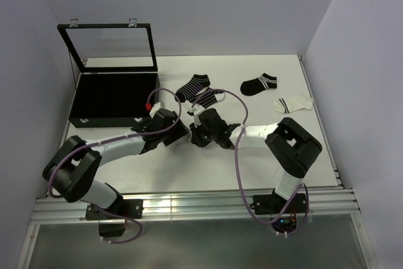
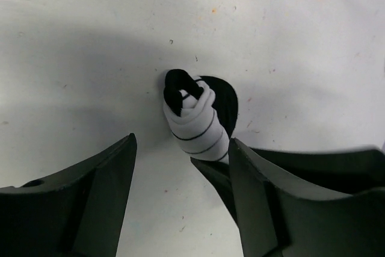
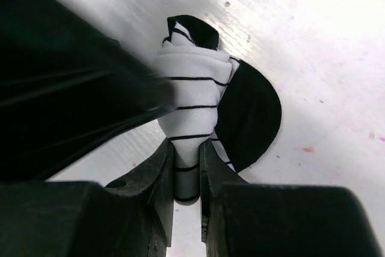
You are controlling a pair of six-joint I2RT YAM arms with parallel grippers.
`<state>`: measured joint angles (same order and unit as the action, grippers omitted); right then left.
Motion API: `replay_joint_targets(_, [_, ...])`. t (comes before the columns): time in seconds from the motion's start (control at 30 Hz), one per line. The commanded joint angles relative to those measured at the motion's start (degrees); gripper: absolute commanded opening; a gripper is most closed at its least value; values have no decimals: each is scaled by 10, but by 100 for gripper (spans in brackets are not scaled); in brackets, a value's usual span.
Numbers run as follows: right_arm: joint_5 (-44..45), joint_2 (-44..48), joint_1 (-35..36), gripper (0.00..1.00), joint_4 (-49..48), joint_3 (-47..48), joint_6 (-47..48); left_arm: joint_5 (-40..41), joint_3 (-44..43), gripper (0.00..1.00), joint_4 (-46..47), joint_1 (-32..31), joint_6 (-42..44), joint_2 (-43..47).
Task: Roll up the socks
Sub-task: Roll the sock at the center of the board.
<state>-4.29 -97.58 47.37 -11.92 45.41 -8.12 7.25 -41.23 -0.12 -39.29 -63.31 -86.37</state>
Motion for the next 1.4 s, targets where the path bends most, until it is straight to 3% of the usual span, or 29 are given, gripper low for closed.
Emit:
replay_joint_targets(0.0, [-148, -29, -33, 0, 92, 42, -44, 29, 22, 68, 31, 3, -11, 58])
replay_joint_targets(0.3, [-324, -84, -96, 0, 121, 82, -109, 17, 76, 68, 86, 2, -23, 81])
replay_joint_targets(0.87, [-394, -134, -144, 0, 32, 47, -174, -7, 63, 64, 115, 2, -32, -14])
replay_joint_targets(0.97, [-395, -139, -146, 0, 25, 43, -176, -4, 59, 61, 110, 2, -31, -27])
replay_joint_targets(1.23, [-375, -110, -147, 2, 21, 28, -159, -15, 43, 42, 91, 3, -28, -60])
replay_joint_targets(1.37, [-354, -83, -146, 10, 20, 16, -146, -21, 27, 30, 70, 2, -18, -79])
